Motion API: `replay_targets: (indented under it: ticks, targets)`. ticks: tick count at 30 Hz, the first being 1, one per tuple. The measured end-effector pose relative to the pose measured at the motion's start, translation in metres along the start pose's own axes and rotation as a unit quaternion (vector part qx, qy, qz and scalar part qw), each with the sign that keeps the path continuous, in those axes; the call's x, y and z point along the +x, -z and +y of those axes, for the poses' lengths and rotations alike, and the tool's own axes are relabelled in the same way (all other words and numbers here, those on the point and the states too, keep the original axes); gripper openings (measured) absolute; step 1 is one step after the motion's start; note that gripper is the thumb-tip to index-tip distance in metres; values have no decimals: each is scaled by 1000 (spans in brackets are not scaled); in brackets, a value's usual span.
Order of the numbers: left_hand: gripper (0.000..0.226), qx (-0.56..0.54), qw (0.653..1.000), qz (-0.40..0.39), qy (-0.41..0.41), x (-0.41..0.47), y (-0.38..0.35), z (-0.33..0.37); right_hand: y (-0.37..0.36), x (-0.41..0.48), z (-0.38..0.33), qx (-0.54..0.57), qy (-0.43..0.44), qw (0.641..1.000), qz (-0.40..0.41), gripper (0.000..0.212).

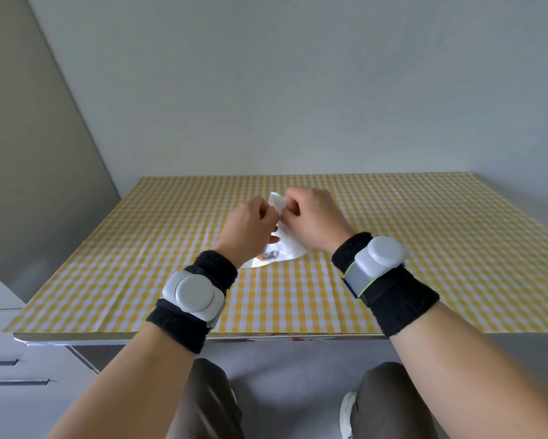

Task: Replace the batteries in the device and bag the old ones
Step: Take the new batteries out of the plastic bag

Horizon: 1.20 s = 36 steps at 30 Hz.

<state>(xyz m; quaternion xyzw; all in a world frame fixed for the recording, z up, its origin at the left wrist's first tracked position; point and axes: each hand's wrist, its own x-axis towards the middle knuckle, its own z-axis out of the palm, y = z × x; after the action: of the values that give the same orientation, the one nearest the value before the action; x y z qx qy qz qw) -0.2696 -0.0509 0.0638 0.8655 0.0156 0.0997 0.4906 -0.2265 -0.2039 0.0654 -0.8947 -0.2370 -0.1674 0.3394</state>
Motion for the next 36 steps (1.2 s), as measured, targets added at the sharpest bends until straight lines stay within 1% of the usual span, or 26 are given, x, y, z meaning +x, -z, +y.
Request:
replay_targets:
  ticks: [2, 4, 7, 9, 10, 11, 14, 15, 17, 19, 21, 23, 25, 27, 29, 31, 33, 34, 36]
  targets:
    - [23, 36, 999, 1, 0, -2, 3, 0, 3, 1, 5, -11, -13, 999, 31, 32]
    - [24, 62, 998, -3, -3, -3, 4, 0, 5, 3, 10, -13, -30, 999, 36, 31]
    - [26, 20, 1000, -3, -4, -3, 1, 0, 4, 1, 7, 16, -55, 998, -5, 16]
    - [27, -1, 1000, -5, -6, -3, 0, 0, 4, -1, 2, 62, -93, 992, -63, 30]
    - [27, 3, 1000, -2, -7, -3, -2, 0, 6, -1, 2, 68, -108, 988, -88, 35]
    - [27, 16, 1000, 2, -8, -3, -2, -1, 6, -1, 3, 60, -117, 986, -103, 34]
    - [27, 68, 998, -5, -5, -4, -1, -3, 10, 2, 13, -22, -136, 984, -111, 14]
    - [26, 83, 996, -13, -5, -4, -1, -4, 12, 2, 14, -38, -147, 983, -105, 14]
    - [26, 109, 994, -14, -10, -5, -3, -3, 14, 3, 15, -23, -166, 981, -102, 16]
    - [26, 111, 994, 8, -20, -7, -7, -2, 12, 3, 15, 12, -183, 978, -96, 16]
    - [24, 115, 992, 37, -36, -9, -13, 1, 8, 4, 16, 36, -182, 978, -97, 15]
    - [32, 125, 990, 57, -34, -12, -17, 5, 7, 4, 17, 62, -164, 978, -109, 15]
    - [45, 123, 991, 46, 4, -10, -21, 7, 7, 4, 17, 93, -152, 977, -120, 15]
    - [49, 101, 994, 10, 34, -5, -23, 7, 7, 1, 17, 99, -141, 978, -120, 12]
    - [42, 78, 996, -25, 39, -3, -20, 6, 7, -1, 20, 100, -138, 978, -117, 9]
    - [34, 83, 995, -41, 44, 1, -14, 4, 11, -3, 24, 89, -156, 980, -87, 11]
    - [29, 82, 994, -45, 53, 4, -5, 3, 17, -3, 28, 91, -187, 977, -55, 11]
    - [24, 66, 995, -44, 59, 5, -1, 2, 19, -3, 28, 99, -198, 974, -51, 12]
    - [8, 26, 997, -29, 72, 5, 3, 5, 22, -2, 25, 136, -206, 968, -45, 13]
